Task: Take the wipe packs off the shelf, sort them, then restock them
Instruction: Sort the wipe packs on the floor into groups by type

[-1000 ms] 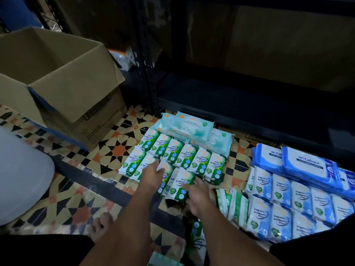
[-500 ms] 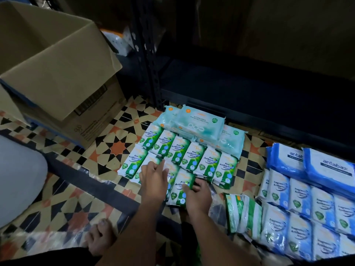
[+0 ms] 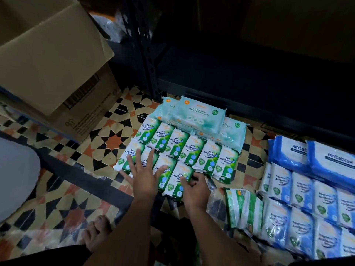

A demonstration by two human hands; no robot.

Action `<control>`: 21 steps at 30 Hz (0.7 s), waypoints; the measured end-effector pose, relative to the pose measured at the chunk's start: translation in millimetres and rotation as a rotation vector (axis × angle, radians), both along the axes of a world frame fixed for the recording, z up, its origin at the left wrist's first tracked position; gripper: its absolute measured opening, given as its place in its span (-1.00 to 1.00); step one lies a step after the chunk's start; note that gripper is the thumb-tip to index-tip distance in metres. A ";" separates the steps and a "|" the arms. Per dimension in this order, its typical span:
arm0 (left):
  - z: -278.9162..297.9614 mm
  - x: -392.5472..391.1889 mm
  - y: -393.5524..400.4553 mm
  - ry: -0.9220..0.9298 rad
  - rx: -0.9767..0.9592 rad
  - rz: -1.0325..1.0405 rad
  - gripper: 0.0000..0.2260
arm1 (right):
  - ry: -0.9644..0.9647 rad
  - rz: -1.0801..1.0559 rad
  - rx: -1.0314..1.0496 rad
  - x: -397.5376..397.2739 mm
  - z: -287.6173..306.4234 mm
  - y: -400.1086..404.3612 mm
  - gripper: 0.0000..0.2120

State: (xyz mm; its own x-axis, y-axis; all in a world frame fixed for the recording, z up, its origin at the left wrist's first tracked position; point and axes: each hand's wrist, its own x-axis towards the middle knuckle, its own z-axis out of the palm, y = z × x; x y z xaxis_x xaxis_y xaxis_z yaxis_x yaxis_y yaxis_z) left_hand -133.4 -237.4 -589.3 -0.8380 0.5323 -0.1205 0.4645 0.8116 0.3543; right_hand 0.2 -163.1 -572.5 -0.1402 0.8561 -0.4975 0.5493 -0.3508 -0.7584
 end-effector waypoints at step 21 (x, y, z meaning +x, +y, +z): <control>34.4 53.7 29.2 0.146 0.017 -0.206 -0.43 | 0.080 0.120 -0.250 26.4 36.1 33.9 -0.62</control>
